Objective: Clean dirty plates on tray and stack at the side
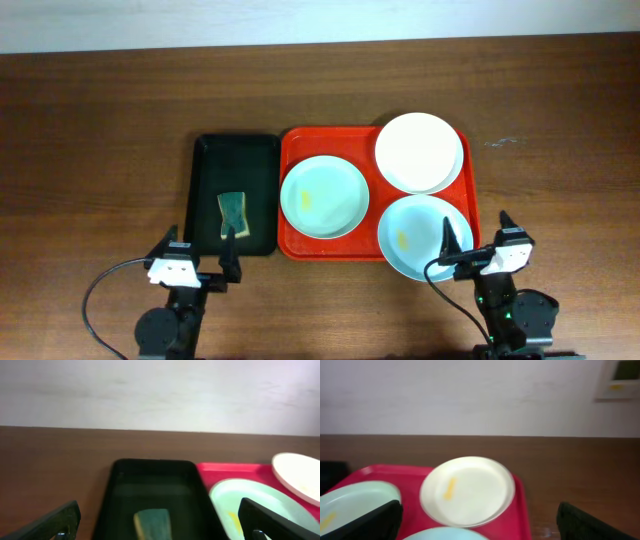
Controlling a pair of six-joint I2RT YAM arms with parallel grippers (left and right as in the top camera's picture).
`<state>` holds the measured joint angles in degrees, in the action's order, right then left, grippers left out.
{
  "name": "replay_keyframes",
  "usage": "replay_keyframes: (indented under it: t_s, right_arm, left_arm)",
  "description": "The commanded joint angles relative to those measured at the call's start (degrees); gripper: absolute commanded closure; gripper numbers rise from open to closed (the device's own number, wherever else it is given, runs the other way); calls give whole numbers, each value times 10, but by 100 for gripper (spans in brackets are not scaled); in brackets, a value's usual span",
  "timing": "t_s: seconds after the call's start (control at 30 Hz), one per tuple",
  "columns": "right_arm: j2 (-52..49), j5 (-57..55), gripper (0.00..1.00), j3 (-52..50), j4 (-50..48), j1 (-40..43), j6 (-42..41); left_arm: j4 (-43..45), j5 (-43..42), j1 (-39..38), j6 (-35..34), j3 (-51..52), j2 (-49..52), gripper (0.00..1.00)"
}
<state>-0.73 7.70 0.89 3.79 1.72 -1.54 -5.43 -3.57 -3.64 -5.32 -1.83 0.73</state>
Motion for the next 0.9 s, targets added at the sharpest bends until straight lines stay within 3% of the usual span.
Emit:
replay_keyframes:
  t_s: [0.0, 0.13, 0.3, 0.47, 0.53, 0.7, 0.87]
  right_arm:
    - [4, 37, 2, 58, 28, -7, -7]
    - [-3, 36, 2, 145, 83, -6, -7]
    - [-64, 37, 2, 281, 159, -6, -7]
    - [-195, 37, 1, 459, 278, -6, -7]
    - [-286, 45, 2, 573, 365, -6, -7]
    - [-452, 75, 2, 781, 544, -6, -7]
    - [-627, 88, 2, 971, 728, -6, -7]
  left_arm:
    - [-50, -40, -2, 11, -86, -1, 1]
    - [-131, -39, -2, 11, -197, 37, 1]
    - [-249, -39, -2, 11, -384, 160, 1]
    - [-403, -39, -2, 11, -618, 335, 1]
    - [-494, -40, -2, 15, -749, 433, 1]
    - [-672, -40, -2, 52, -959, 602, 1]
    - [-817, -51, -2, 52, -1088, 738, 1]
